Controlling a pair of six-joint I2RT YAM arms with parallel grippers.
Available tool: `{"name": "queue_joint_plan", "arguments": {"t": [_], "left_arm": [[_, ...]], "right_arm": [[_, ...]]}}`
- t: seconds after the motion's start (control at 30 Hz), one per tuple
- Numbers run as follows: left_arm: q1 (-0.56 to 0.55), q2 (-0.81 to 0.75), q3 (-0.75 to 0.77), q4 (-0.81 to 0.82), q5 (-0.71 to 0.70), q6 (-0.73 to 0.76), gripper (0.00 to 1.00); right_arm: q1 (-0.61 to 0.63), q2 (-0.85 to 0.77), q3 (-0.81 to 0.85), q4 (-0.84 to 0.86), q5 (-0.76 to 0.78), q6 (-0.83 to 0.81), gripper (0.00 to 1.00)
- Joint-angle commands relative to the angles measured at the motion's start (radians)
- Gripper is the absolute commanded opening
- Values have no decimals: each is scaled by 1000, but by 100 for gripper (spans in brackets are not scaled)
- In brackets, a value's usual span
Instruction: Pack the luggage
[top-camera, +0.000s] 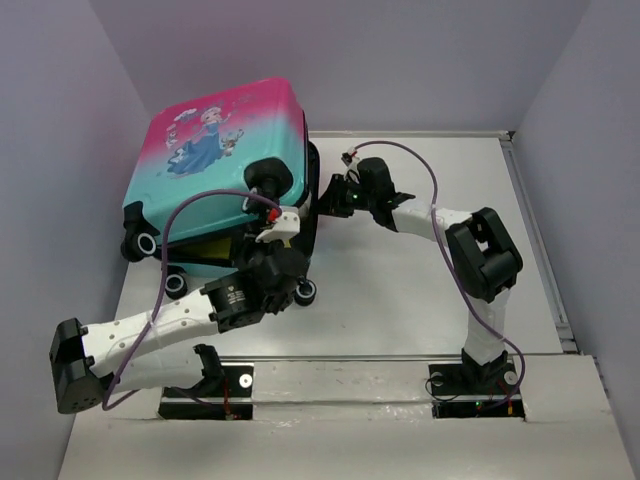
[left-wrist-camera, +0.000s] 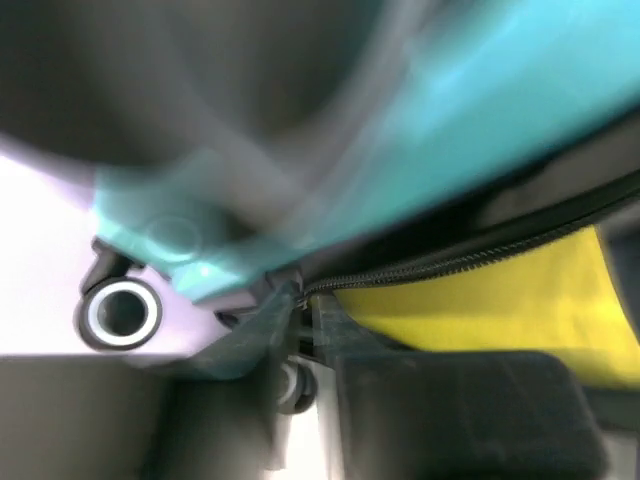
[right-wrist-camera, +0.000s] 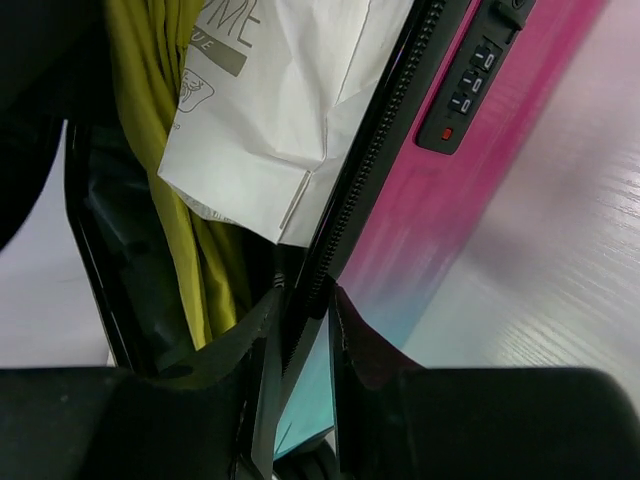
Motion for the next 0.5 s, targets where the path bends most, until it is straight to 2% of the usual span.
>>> {"name": "queue_joint_plan", "arguments": {"t": [0.0,0.03,0.07,0.17,0.2,0.27,0.33,0.37,0.47], "left_arm": [[-173,-13,117,103,-105,-10,61],[-242,7,166,90,-65,10,85],[-269,19,192,88,-57,25,92],[-309,45,316,71,-17,39,96],[-312,44,342,70,62,36,96],[-309,27,402,73,121,18,96],[-223,31,500,-54,246,-84,97],[-76,57,542,-132,350,-228,96],[210,103,633,-294,584,-353,96]], "right_arm": [[9,11,16,-3,32,-41,22],[9,5,10,-6,44,-44,22],[9,0,7,-6,49,-46,22],[9,-25,-2,-8,67,-50,22],[9,-32,-18,-9,93,-58,22],[9,-60,-34,-9,121,-69,20],[9,-78,-62,-9,134,-78,12],[0,-95,-80,-8,150,-84,10],[-14,-130,-107,-8,167,-116,7]]}}
